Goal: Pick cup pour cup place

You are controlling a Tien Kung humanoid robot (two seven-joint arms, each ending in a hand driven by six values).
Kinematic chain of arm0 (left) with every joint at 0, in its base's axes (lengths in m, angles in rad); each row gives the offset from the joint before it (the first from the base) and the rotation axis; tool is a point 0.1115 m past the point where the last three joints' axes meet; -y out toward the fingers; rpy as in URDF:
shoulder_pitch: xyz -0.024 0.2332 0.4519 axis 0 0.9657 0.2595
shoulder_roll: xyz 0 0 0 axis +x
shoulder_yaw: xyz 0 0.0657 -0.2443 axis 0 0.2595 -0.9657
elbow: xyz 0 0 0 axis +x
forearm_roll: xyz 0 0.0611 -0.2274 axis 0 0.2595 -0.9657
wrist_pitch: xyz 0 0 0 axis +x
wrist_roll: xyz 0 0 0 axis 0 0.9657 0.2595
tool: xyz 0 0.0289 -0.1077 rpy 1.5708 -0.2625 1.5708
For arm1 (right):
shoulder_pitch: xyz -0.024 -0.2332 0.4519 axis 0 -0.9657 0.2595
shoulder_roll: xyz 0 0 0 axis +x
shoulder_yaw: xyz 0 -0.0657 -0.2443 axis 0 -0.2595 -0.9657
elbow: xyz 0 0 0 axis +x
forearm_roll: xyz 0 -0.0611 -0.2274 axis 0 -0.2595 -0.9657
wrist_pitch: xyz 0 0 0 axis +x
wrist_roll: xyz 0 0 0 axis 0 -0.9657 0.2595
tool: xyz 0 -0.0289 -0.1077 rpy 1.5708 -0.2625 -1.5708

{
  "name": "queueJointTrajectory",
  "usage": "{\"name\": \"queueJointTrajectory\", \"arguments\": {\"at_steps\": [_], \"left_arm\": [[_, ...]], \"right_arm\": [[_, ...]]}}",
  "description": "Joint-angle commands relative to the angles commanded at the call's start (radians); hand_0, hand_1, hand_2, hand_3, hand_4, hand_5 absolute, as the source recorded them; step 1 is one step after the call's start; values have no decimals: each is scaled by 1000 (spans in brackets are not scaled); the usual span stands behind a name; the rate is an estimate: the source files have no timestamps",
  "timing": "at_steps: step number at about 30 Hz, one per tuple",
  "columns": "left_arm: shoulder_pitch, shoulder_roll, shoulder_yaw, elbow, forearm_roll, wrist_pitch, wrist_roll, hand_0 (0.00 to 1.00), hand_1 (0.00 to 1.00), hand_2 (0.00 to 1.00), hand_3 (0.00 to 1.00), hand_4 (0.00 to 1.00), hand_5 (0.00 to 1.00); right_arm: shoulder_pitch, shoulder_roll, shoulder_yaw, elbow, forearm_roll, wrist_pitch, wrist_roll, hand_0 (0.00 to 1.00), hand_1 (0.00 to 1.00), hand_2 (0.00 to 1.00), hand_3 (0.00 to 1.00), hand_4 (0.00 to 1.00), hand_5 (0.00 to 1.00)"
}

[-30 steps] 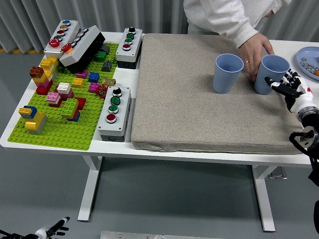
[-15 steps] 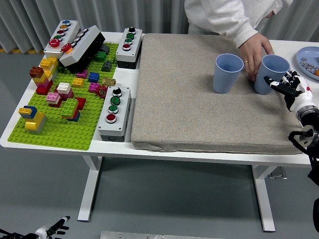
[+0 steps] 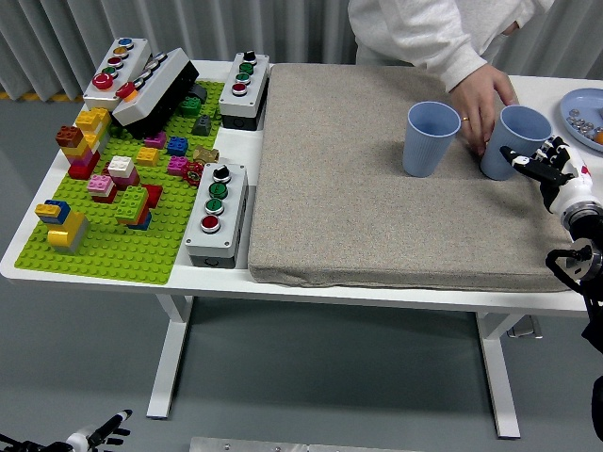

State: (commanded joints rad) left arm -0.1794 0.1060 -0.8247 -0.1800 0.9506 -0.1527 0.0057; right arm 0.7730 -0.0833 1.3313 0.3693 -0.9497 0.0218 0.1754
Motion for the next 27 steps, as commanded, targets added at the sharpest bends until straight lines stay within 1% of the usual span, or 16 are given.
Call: {"name": "queueJointTrajectory", "arguments": {"at_steps": [4,5,17,27], "left_arm": [[0,0,0,0,0,0,0,885,842,893,800,667,998],[0,0,0,0,0,0,1,886,842,892,800,667,998],[7,1,-2,0,2,0,1,887,842,893,800,667,998],[17,3,-10,0,7,0,3,886,842,893,799,666,998]], "right_arm": [[-1,0,0,0,-1,-1,-2,788,629,523,599,671,25],[-1,0,0,0,-1,-1,-2,715,557,465,512,667,25],[-9,1,-7,8,-9,-9,0,711,551,460,515,662,21],[-21,-2,-15,31,-23,-18,0,696,550,459,515,661,18]]}}
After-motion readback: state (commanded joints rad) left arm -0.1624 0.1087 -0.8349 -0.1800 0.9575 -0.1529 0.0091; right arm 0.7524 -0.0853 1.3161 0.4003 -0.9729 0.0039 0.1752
